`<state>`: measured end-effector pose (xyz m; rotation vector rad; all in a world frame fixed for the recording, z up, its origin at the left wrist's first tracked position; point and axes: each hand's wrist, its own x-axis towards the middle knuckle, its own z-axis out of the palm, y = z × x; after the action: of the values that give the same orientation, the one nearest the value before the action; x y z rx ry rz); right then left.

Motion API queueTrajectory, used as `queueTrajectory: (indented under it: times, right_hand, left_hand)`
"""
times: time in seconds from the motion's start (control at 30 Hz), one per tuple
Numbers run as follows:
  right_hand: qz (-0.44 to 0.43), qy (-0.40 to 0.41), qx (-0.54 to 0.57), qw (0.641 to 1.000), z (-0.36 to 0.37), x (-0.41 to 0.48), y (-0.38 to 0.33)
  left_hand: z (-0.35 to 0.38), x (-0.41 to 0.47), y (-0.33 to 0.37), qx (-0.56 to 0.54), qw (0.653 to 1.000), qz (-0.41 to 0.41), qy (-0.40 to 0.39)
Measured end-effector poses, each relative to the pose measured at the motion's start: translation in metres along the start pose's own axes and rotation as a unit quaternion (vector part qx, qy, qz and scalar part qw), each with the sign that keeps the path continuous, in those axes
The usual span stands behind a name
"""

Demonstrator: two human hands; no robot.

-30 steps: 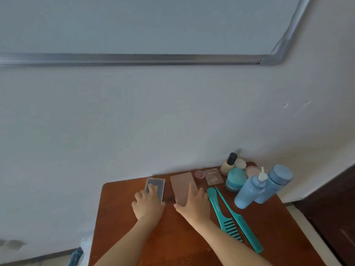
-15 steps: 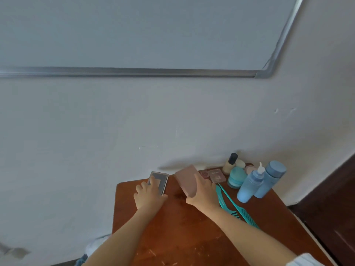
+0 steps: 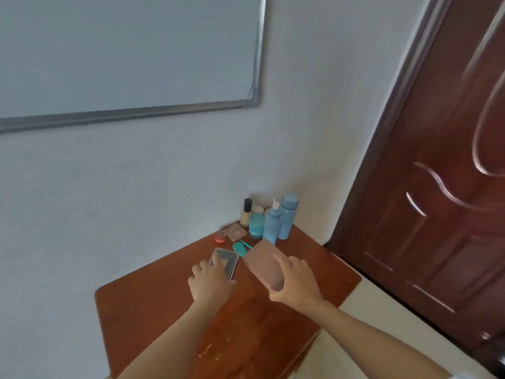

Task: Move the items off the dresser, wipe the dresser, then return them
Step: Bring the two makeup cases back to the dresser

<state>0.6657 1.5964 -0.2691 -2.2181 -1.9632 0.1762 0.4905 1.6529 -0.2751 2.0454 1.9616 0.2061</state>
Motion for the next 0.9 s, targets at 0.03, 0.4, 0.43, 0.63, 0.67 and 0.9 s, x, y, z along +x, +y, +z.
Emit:
queueTrajectory:
  times: [0.03, 0.4, 0.43, 0.63, 0.67, 0.9]
  right_hand:
    - [0.024, 0.013, -0.002, 1.000, -0.004, -0.013, 0.016]
    - [0.279, 0.119, 0.017, 0.953, -0.075, -0.169, 0.194]
    - [0.296, 0.123, 0.020, 0.947, -0.082, -0.190, 0.211]
    - [0.377, 0.150, 0.008, 0.914, -0.115, -0.320, 0.298]
    - [0.390, 0.156, 0.004, 0.908, -0.118, -0.340, 0.309]
    - [0.509, 0.189, -0.001, 0.840, -0.146, -0.470, 0.362]
  left_hand:
    - [0.003, -0.006, 0.016, 0.007, 1.000, 0.024, -0.006]
    - [0.038, -0.094, 0.210, 0.005, 0.977, 0.211, -0.028]
    - [0.045, -0.110, 0.232, 0.002, 0.973, 0.227, -0.034]
    - [0.094, -0.223, 0.341, -0.061, 0.948, 0.295, -0.104]
    - [0.101, -0.243, 0.356, -0.068, 0.942, 0.306, -0.117]
    - [0.131, -0.369, 0.451, -0.061, 0.896, 0.411, -0.153]
